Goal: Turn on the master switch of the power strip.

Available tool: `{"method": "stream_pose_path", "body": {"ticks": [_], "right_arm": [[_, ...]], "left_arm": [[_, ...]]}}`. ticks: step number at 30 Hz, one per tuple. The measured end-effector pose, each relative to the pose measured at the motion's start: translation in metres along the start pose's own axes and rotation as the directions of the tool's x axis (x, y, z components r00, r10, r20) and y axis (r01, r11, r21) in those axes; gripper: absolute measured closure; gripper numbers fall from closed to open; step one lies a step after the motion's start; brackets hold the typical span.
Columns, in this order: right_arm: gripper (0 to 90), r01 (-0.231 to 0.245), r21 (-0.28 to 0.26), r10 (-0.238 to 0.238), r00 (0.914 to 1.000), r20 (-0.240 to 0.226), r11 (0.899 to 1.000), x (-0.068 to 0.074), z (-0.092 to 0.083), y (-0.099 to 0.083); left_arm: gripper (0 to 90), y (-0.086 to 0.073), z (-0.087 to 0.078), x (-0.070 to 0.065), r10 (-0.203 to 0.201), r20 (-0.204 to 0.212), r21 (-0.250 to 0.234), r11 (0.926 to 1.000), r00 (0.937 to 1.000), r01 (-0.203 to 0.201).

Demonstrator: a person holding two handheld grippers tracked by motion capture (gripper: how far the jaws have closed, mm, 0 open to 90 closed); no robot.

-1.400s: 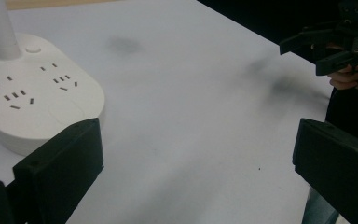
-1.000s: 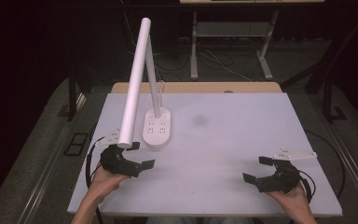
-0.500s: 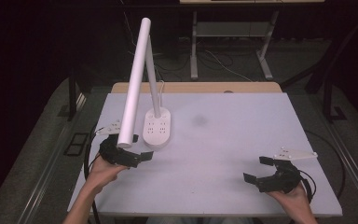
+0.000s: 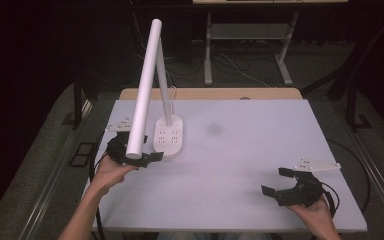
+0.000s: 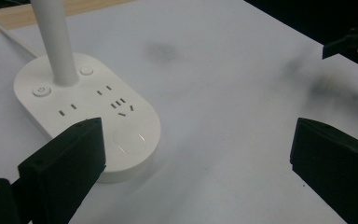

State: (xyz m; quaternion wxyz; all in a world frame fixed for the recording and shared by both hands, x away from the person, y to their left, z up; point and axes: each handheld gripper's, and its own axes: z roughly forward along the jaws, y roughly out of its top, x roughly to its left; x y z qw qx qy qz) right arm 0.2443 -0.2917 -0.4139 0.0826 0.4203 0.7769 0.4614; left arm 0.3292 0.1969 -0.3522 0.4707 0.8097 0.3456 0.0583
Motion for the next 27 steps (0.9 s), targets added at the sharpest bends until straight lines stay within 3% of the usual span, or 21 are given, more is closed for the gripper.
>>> {"method": "stream_pose_path", "body": {"ticks": [27], "right_arm": [[0.1, -0.008, 0.005, 0.008, 1.0000, 0.005, 1.000, -0.002, -0.002, -0.001]], "left_arm": [[4.8, 0.032, 0.006, 0.037, -0.016, -0.069, 0.048, 0.9986, 0.9975, 0.019]]}}
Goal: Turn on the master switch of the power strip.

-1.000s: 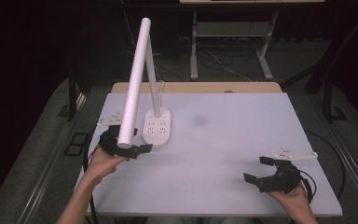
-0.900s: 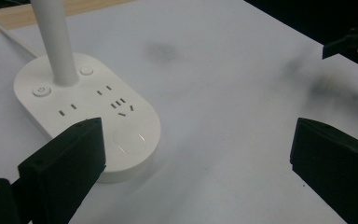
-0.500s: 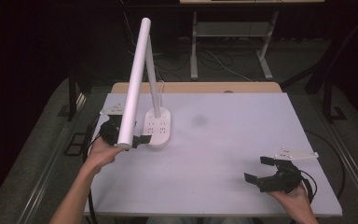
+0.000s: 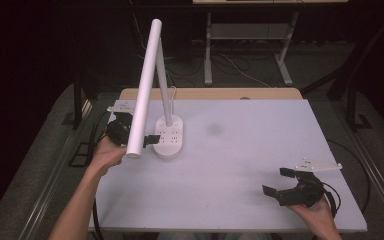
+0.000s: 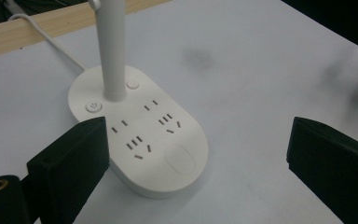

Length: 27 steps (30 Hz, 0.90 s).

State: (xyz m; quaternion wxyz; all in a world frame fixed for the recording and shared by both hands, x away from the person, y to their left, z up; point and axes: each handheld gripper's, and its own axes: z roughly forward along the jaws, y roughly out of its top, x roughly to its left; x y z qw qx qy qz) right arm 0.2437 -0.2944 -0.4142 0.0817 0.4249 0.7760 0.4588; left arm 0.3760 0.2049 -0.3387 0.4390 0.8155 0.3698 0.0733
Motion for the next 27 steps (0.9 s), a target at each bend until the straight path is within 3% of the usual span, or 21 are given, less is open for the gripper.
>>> {"method": "stream_pose_path", "body": {"ticks": [15, 21, 27], "right_arm": [[0.1, 0.005, 0.001, -0.006, 1.0000, 0.004, 1.000, -0.001, 0.001, -0.001], [0.1, -0.001, 0.001, 0.001, 1.0000, 0.003, 1.000, -0.002, 0.000, -0.001], [0.1, 0.001, 0.002, -0.001, 1.0000, 0.002, 1.000, -0.002, -0.001, -0.001]], "left_arm": [[9.5, 0.013, 0.008, 0.027, -0.016, -0.051, 0.005, 0.9998, 0.9986, 0.017], [14.0, 0.014, 0.011, 0.038, -0.057, -0.067, 0.001, 0.9984, 0.9961, 0.057], [27.7, 0.011, 0.012, 0.048, -0.118, -0.071, -0.051, 0.9921, 0.9905, 0.115]]}}
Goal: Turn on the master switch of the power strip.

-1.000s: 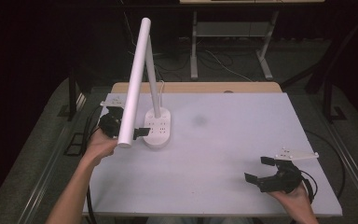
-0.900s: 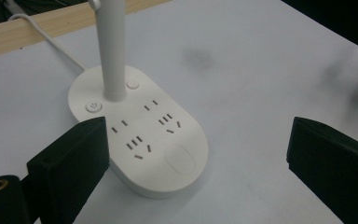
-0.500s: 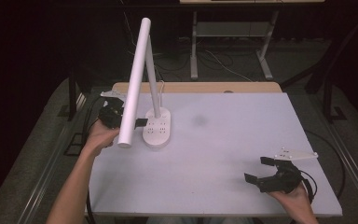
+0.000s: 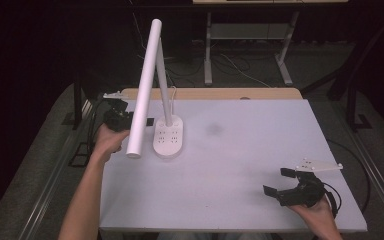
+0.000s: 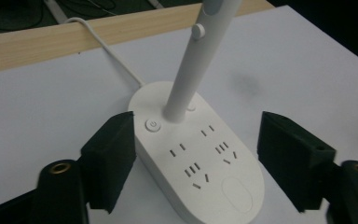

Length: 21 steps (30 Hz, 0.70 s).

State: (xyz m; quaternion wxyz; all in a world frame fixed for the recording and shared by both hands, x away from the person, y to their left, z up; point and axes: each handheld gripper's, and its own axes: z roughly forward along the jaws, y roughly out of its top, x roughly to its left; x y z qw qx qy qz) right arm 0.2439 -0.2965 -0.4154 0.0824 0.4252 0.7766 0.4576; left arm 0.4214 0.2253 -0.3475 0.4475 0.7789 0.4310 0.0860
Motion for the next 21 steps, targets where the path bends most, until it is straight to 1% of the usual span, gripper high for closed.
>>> {"method": "stream_pose_path", "body": {"ticks": [1, 3, 4, 5, 7, 9, 10, 14, 17, 20, 21], "right_arm": [[0.1, 0.000, 0.000, 0.000, 1.0000, 0.000, 1.000, 0.000, 0.000, 0.000], [0.1, 0.000, -0.001, 0.000, 1.0000, 0.002, 1.000, -0.001, 0.000, 0.000], [0.1, 0.000, -0.001, 0.000, 1.0000, 0.002, 1.000, -0.001, 0.000, 0.000], [0.2, 0.000, -0.001, 0.000, 1.0000, 0.003, 1.000, -0.001, 0.000, 0.000], [0.1, -0.002, 0.000, 0.002, 1.0000, 0.003, 1.000, -0.001, 0.000, 0.000], [0.1, -0.004, 0.002, 0.004, 1.0000, 0.003, 1.000, -0.001, 0.000, 0.000], [0.1, -0.002, 0.001, 0.002, 1.0000, 0.004, 1.000, -0.001, 0.000, 0.000], [0.1, -0.007, 0.004, 0.007, 1.0000, 0.005, 1.000, -0.002, -0.001, -0.001], [0.1, -0.004, 0.003, 0.004, 1.0000, 0.006, 1.000, -0.002, -0.001, -0.001], [0.1, -0.002, 0.003, 0.002, 1.0000, 0.008, 1.000, -0.003, -0.001, -0.001], [0.1, -0.002, 0.003, 0.002, 1.0000, 0.008, 1.000, -0.003, -0.001, -0.001]], "left_arm": [[27.7, 0.000, 0.000, 0.002, -0.005, -0.001, -0.009, 0.9999, 1.0000, 0.005], [33.4, 0.000, 0.001, 0.004, -0.019, -0.005, -0.021, 0.9996, 0.9998, 0.019], [33.4, 0.000, 0.001, 0.005, -0.022, -0.007, -0.026, 0.9994, 0.9997, 0.022], [36.7, 0.000, 0.002, 0.006, -0.031, -0.012, -0.030, 0.9991, 0.9994, 0.031], [39.7, 0.000, 0.003, 0.007, -0.045, -0.021, -0.037, 0.9983, 0.9988, 0.044], [41.2, -0.001, 0.005, 0.009, -0.050, -0.021, -0.041, 0.9980, 0.9985, 0.049], [43.8, -0.001, 0.006, 0.009, -0.057, -0.022, -0.045, 0.9974, 0.9981, 0.056], [48.9, -0.002, 0.010, 0.012, -0.073, -0.036, -0.063, 0.9955, 0.9967, 0.071], [51.4, -0.002, 0.014, 0.014, -0.085, -0.034, -0.072, 0.9940, 0.9958, 0.082], [56.5, -0.003, 0.018, 0.016, -0.101, -0.030, -0.075, 0.9923, 0.9944, 0.099], [56.5, -0.004, 0.020, 0.017, -0.107, -0.031, -0.074, 0.9917, 0.9938, 0.105]]}}
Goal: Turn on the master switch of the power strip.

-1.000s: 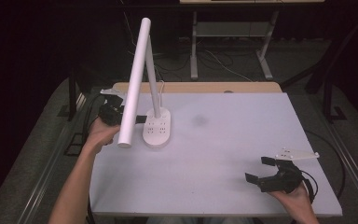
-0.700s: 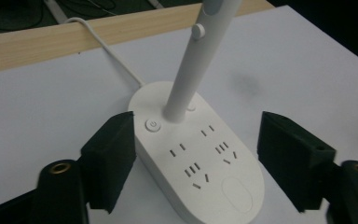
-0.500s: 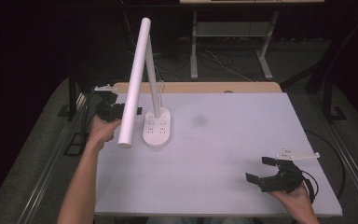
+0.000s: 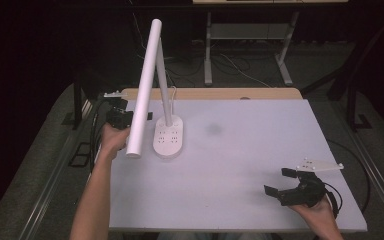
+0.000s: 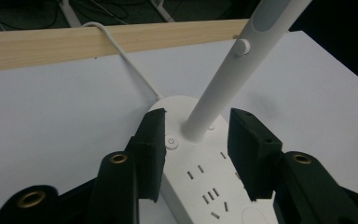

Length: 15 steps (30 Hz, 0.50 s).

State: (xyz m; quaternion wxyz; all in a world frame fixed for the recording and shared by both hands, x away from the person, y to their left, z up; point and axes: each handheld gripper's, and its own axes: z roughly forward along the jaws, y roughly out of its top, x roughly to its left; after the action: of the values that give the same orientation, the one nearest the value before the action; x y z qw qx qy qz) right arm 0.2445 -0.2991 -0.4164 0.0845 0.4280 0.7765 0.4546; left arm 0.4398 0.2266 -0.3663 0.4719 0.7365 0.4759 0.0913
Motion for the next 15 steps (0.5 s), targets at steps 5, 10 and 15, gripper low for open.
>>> {"method": "stream_pose_path", "body": {"ticks": [5, 10, 15], "right_arm": [[0.1, -0.004, -0.006, 0.004, 1.0000, -0.007, 1.000, -0.001, -0.001, -0.001], [0.1, -0.006, -0.004, 0.006, 1.0000, -0.006, 1.000, -0.001, -0.002, -0.001], [0.1, -0.006, -0.002, 0.006, 1.0000, -0.005, 1.000, -0.001, -0.003, -0.002]], "left_arm": [[62.9, -0.002, 0.010, 0.005, -0.037, 0.017, -0.005, 0.9993, 0.9992, 0.037], [70.1, -0.003, 0.014, 0.009, -0.063, 0.028, -0.002, 0.9980, 0.9976, 0.063], [77.8, -0.006, 0.020, 0.014, -0.090, 0.031, 0.000, 0.9959, 0.9954, 0.090]]}}
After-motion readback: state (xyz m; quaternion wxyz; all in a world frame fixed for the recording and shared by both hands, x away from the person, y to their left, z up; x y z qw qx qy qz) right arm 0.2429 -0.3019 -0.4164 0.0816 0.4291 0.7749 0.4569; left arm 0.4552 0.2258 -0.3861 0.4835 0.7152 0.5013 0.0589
